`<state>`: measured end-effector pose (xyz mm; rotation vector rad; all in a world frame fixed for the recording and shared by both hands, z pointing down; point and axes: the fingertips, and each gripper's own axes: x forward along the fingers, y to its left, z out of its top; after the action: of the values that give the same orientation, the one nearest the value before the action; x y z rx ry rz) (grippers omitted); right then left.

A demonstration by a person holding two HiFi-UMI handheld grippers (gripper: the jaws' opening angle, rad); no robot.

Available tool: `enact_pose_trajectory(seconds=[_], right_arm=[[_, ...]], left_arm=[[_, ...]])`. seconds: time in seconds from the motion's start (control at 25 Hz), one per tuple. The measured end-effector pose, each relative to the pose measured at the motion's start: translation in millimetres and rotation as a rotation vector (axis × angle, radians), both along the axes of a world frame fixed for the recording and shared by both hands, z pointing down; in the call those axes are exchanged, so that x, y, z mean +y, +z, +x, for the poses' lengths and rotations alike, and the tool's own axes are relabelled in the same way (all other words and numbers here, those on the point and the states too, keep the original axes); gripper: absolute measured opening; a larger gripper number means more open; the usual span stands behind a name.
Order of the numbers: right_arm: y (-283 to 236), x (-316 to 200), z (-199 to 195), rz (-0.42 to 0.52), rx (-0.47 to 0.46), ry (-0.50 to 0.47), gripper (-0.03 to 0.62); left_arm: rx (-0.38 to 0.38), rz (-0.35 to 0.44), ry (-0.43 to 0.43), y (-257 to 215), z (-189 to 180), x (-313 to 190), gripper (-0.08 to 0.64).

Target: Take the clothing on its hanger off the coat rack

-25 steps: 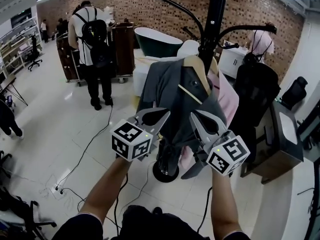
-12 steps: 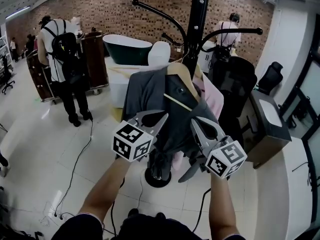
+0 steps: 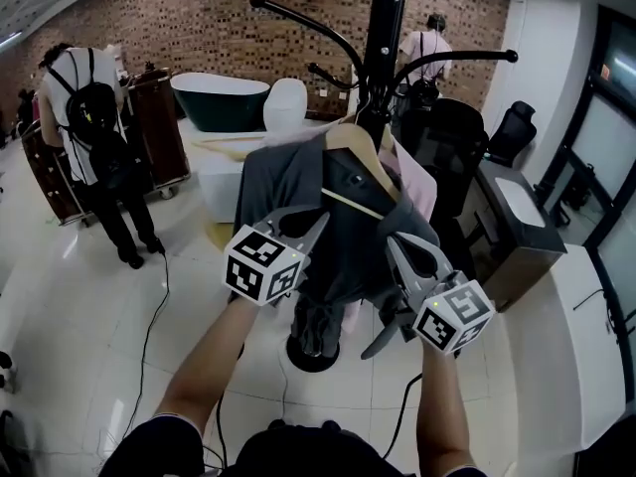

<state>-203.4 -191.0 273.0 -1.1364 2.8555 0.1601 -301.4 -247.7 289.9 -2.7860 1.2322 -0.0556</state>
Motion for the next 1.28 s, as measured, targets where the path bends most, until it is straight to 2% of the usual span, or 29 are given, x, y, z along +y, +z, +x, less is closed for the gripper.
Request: enact_pose_trajectory(seconds=[0.2,0.36,0.64,0.92,1.08,1.28], right_arm=[[1.4,-2.1,-10.2,-0.001,0.0,0.017,0.002],[0.2,-4.0,-19.3,0.0,0.002,0.026,0.0],[1.9,-1.9,-29.9,-0.007,0.018,0.036,0.0],[3.9,-2.4,-20.4,-0.009,0.018,0.074,0.0],[6.5,-4.5,-11.6,-0.016,0.012,0.1,0.0],[7.7,-7.9,-5.5,-0.02,0.01,0.12,0.0]], left_arm=[[-0.033,0.002,-0.001,-1.8,-12.4,-18.3,0.021],[-0.092,0.033,-0.02,-10.5,-22.9,-36.2,0.068],[-0.188,0.139,-0.059,-46.9,-36.1,-67.4,0.166],[-0.383,0.23,-0.06,-62.4,-23.8,-107.1,0.255],[-0.479,0.203,-0.005,-58.8,-19.0,-124.0,0.272],[-0.649,0.142,0.111,-40.2,-6.5,-131.1,0.272]])
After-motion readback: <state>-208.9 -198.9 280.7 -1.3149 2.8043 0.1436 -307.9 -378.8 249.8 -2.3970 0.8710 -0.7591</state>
